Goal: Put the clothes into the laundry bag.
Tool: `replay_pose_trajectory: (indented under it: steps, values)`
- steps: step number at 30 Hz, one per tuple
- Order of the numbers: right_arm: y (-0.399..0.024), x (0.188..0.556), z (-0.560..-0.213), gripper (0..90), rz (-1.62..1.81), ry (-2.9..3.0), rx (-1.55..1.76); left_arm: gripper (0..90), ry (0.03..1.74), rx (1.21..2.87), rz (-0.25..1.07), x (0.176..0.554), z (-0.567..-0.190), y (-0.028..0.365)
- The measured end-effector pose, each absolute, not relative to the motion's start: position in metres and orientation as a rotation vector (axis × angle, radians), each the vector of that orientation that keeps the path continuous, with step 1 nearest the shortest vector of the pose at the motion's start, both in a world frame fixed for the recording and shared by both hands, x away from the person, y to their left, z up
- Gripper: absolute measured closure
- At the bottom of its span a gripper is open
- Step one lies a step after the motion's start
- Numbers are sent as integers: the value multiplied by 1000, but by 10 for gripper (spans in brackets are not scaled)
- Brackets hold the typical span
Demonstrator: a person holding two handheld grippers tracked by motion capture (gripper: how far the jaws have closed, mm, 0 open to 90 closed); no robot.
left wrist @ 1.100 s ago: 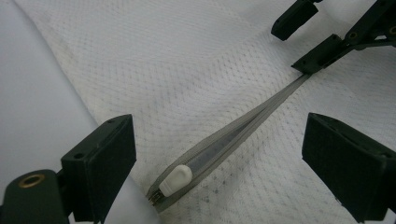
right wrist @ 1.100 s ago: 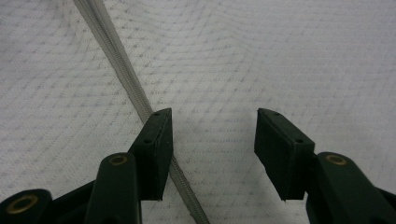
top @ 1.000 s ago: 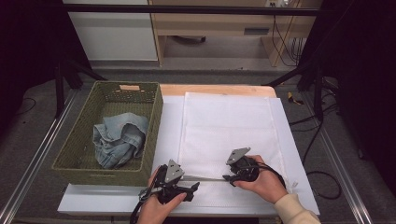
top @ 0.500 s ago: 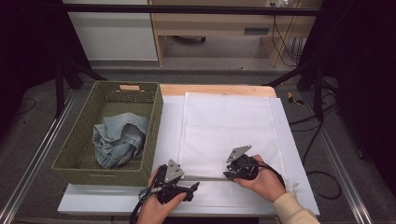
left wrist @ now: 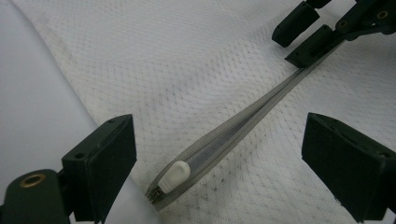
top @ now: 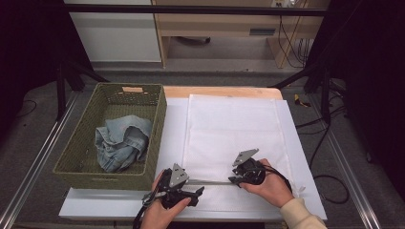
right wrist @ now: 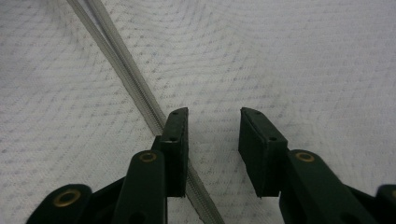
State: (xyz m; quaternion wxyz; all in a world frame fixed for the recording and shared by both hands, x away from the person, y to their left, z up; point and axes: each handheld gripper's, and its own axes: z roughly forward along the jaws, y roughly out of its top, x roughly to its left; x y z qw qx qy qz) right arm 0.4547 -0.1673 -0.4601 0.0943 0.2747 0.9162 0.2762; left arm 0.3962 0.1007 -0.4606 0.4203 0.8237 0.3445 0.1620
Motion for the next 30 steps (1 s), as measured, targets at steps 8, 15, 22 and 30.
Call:
replay_pose_trajectory:
  steps: [8,15,22,30]
  values:
    - [-167,453,-463,568,824,2727,808,99,861,2068,405,396,-461,100]
    - [-166,450,-462,538,837,2751,786,99,859,2071,402,396,-461,99]
    - [-167,455,-464,555,823,2727,834,99,859,2074,404,396,-461,99]
    - [-169,457,-463,802,820,2709,839,101,856,2074,400,395,-462,98]
